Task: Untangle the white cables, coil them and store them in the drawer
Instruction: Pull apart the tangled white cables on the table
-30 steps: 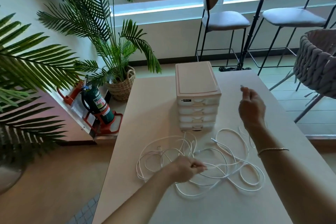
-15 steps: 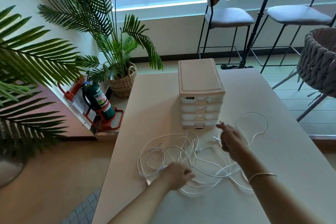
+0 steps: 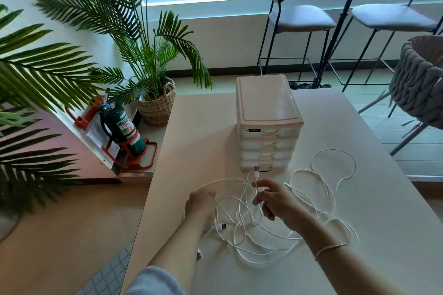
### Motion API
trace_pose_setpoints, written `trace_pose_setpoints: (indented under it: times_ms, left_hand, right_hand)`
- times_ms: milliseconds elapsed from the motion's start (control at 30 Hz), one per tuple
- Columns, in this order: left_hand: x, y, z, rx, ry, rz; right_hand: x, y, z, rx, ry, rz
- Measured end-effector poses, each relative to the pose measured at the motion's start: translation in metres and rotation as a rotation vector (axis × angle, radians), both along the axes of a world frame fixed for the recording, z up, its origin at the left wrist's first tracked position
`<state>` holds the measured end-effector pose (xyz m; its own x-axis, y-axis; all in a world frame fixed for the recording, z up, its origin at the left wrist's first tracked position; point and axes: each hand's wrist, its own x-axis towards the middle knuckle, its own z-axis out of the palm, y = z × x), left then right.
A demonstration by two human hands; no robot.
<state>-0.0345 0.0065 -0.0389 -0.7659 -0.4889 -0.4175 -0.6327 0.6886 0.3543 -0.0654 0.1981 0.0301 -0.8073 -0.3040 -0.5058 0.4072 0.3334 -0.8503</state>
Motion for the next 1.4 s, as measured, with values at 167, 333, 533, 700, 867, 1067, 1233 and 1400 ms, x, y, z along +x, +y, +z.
trace_pose_setpoints:
  times_ms: [167, 333, 533, 700, 867, 1067, 1233, 1400]
  left_hand:
    - [0.002, 0.004, -0.003, -0.2, -0.08, -0.039]
    - [0.0, 0.007, -0.001, -0.074, -0.107, 0.038]
    - [-0.004, 0.007, 0.017, 0.37, 0.182, 0.186]
    - [-0.007, 0.008, 0.07, 0.914, 0.507, 0.247]
    - [-0.013, 0.018, 0.11, 0.96, 0.613, 0.211]
    - [-0.011, 0.02, 0.125, 0.868, 0.688, 0.122]
    - [0.007, 0.038, 0.127, 0.975, 0.48, -0.095]
    - [0.022, 0.038, 0.103, 0.818, 0.419, -0.248]
  right_hand:
    - [-0.001, -0.014, -0.001, 0.072, 0.049, 0.086]
    - [-0.003, -0.021, 0.0, 0.087, 0.065, 0.122]
    - [-0.008, -0.028, 0.003, 0.09, 0.14, 0.083]
    - [-0.011, -0.037, 0.018, 0.039, 0.216, 0.046]
    - [-0.007, -0.046, 0.037, -0.099, 0.255, 0.073]
    - [-0.009, -0.049, 0.058, -0.034, 0.389, 0.121]
    - [-0.018, -0.047, 0.084, -0.241, 0.342, -0.095]
    - [-0.027, -0.026, 0.116, -0.503, 0.237, -0.195]
